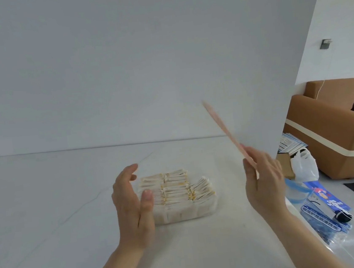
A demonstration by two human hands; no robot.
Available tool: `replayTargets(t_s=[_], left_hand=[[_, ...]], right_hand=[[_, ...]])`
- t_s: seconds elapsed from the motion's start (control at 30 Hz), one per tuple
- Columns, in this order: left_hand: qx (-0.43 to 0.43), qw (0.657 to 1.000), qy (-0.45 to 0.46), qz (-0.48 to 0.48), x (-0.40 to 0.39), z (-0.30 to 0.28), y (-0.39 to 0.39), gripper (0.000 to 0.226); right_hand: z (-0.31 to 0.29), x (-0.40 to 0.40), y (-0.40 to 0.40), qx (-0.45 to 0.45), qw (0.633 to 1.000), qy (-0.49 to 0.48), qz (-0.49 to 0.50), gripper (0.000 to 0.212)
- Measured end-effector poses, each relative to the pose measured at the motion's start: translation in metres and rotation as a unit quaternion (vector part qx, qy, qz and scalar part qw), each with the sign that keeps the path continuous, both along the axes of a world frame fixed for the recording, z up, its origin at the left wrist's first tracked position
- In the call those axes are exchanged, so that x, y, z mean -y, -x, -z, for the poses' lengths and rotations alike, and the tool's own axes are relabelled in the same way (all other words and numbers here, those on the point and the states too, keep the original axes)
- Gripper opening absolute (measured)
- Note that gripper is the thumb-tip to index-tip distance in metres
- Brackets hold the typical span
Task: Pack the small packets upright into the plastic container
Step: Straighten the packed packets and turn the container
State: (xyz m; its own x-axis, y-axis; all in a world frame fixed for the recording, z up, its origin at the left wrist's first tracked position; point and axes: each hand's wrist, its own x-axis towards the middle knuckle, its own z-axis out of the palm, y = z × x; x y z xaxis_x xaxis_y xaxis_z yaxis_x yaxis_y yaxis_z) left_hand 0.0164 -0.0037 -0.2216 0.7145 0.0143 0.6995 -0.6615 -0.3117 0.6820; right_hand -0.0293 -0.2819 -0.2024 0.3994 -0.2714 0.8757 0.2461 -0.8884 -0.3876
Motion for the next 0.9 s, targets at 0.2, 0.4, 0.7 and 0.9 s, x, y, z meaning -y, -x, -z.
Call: replayTargets(t_s=[0.2,0.4,0.7,0.9], left_hand=[[-0.124,0.977,0.166,0.042,-0.018,0.001,-0.016,0.089],[-0.206,0.973,0.076,0.072,-0.03,0.001,-0.023,0.059],[-0.251,0.967,0.046,0.01,-0.025,0.006,-0.026,0.047],[-0.272,0.961,-0.048,0.015,-0.021,0.002,-0.019,0.09]], right_hand=[[0.015,-0.045,-0.012,-0.039,0.953,0.295,-0.064,0.061],[0.025,-0.045,-0.011,-0.144,0.943,0.263,-0.147,0.049],[0.029,-0.045,-0.008,-0.218,0.945,0.177,-0.166,0.046],[0.028,-0.042,-0.009,-0.198,0.956,0.162,-0.14,0.038]])
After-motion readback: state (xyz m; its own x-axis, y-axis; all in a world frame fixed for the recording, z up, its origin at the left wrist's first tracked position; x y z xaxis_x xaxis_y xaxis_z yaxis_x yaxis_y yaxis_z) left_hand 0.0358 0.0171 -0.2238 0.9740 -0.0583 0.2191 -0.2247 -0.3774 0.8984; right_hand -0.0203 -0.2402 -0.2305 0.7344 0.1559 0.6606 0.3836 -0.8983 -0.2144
